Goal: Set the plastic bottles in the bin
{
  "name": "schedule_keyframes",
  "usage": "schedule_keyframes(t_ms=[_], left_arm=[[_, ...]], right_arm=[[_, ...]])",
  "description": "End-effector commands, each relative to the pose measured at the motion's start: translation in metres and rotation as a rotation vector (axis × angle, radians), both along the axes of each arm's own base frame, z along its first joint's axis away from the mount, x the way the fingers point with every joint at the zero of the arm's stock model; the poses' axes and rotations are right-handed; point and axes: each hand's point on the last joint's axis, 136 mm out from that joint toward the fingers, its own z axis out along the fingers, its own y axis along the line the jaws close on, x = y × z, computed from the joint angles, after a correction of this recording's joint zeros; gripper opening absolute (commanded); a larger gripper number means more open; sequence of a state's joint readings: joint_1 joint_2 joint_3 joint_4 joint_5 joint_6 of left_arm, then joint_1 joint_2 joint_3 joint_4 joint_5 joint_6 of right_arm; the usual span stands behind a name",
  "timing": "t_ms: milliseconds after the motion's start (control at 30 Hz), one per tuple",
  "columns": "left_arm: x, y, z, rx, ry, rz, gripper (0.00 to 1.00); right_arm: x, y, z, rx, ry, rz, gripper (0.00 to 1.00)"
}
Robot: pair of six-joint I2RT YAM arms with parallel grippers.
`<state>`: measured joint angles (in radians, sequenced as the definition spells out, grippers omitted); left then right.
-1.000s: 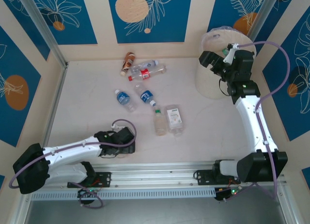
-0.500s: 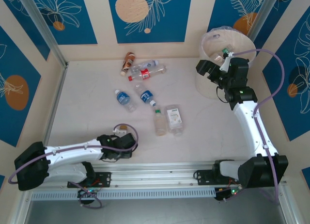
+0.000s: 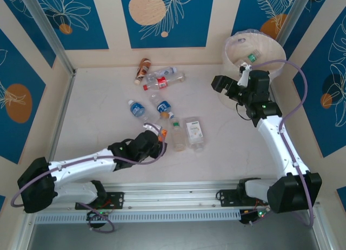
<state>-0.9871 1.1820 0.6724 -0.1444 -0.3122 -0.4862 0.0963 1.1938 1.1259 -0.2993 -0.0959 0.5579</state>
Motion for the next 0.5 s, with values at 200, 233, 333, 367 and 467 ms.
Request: schedule_keyframes(t_ms=[200, 233, 333, 367, 467], left_arm=[[0.053, -0.06, 0.061, -0.236, -0.284, -0.268, 0.41], [0.054, -0.065, 0.066, -0.241, -0.302, -0.296, 0.41], [0.048, -0.081, 0.085, -0.26, -0.377, -0.419, 0.41], [0.046, -0.086, 0.09, -0.261, -0.394, -0.457, 0.4], [0.044, -0.093, 0.097, -0.267, -0.398, -0.512, 0.4]], right_arm=[[-0.023, 0.055, 0.008, 0.142, -0.03, 0.281, 1.0], [-0.026, 0.061, 0.006, 0.154, -0.012, 0.313, 1.0], [-0.039, 0.08, 0.002, 0.178, 0.044, 0.417, 1.0], [-0.043, 0.087, 0.004, 0.186, 0.046, 0.456, 1.0], [-0.052, 0.1, 0.01, 0.182, 0.04, 0.514, 1.0]])
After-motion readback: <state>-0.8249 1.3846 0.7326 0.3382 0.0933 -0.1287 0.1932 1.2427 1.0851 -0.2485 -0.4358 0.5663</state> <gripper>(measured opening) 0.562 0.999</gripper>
